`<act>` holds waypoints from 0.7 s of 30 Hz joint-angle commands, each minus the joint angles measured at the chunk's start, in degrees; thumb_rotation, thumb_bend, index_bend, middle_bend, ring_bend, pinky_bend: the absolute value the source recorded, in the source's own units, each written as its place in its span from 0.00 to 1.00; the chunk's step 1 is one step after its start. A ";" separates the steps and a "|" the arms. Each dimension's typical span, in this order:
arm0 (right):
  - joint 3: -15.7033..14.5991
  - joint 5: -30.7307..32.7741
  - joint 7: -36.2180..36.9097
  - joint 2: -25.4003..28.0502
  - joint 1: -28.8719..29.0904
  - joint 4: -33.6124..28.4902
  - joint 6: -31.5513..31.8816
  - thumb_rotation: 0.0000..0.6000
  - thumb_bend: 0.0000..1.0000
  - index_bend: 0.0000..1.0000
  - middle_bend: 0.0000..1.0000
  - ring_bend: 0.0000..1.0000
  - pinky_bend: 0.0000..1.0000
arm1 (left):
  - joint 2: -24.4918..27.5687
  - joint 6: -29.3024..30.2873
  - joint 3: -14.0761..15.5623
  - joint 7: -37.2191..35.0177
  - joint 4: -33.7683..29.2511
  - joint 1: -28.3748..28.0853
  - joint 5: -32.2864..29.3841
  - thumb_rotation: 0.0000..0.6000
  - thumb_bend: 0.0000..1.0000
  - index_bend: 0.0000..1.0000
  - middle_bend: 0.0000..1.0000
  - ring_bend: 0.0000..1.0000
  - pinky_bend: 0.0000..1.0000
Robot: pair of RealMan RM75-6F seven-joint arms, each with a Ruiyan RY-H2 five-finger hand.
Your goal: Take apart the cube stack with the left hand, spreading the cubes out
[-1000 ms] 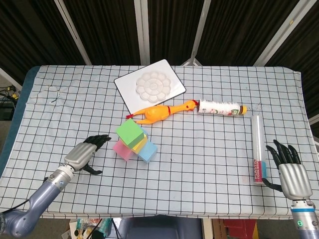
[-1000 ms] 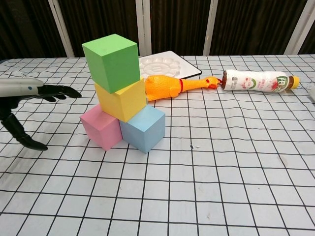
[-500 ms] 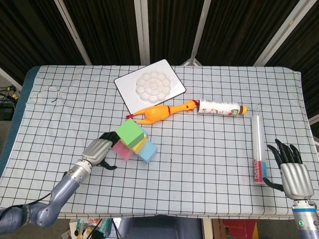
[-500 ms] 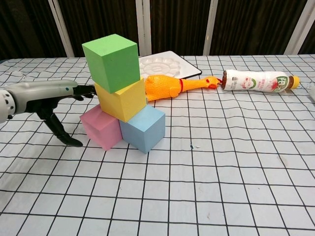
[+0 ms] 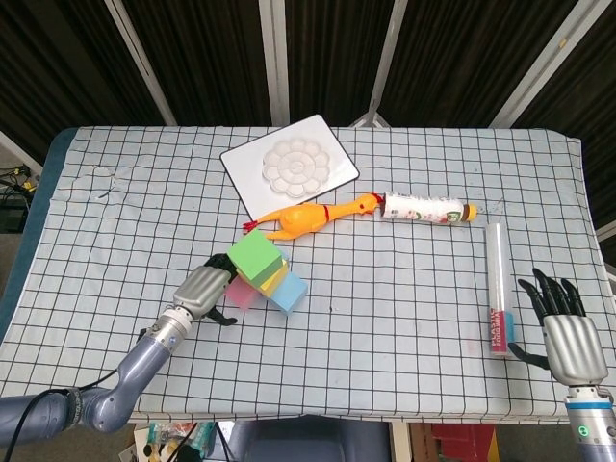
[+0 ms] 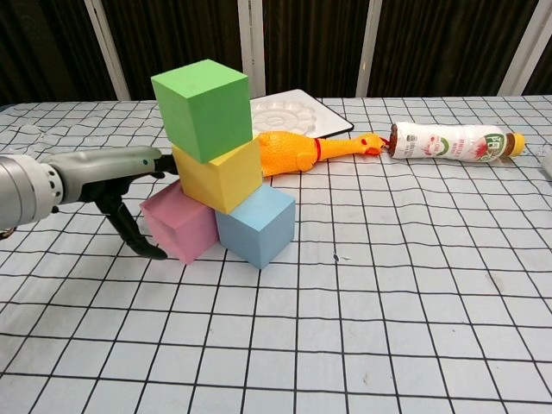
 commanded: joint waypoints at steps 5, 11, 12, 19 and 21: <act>-0.02 -0.09 -0.15 -0.23 0.05 0.16 0.02 1.00 0.03 0.14 0.03 0.10 0.05 | 0.90 1.69 -0.24 -0.72 0.68 0.26 0.57 1.00 0.04 0.00 0.00 0.00 0.00; -0.19 -0.17 -0.49 -0.19 -0.03 -0.12 0.05 1.00 0.03 0.14 0.03 0.11 0.05 | 1.87 0.81 0.62 -2.06 1.78 0.44 1.42 1.00 0.04 0.00 0.00 0.00 0.04; -0.24 -0.09 -0.61 -0.18 0.00 -0.18 -0.13 1.00 0.03 0.14 0.03 0.11 0.05 | 1.93 0.54 0.71 -2.29 2.05 0.41 1.27 1.00 0.04 0.00 0.00 0.00 0.04; -0.24 0.16 -0.78 -0.11 0.12 -0.45 -0.47 1.00 0.03 0.14 0.03 0.12 0.05 | 1.79 -0.59 1.42 -1.64 3.59 -0.41 0.18 1.00 0.04 0.00 0.00 0.00 0.04; -0.26 0.24 -0.75 -0.13 0.17 -0.38 -0.63 1.00 0.03 0.14 0.03 0.12 0.05 | 1.81 0.13 1.58 -0.41 3.39 -0.60 -0.30 1.00 0.04 0.00 0.00 0.00 0.04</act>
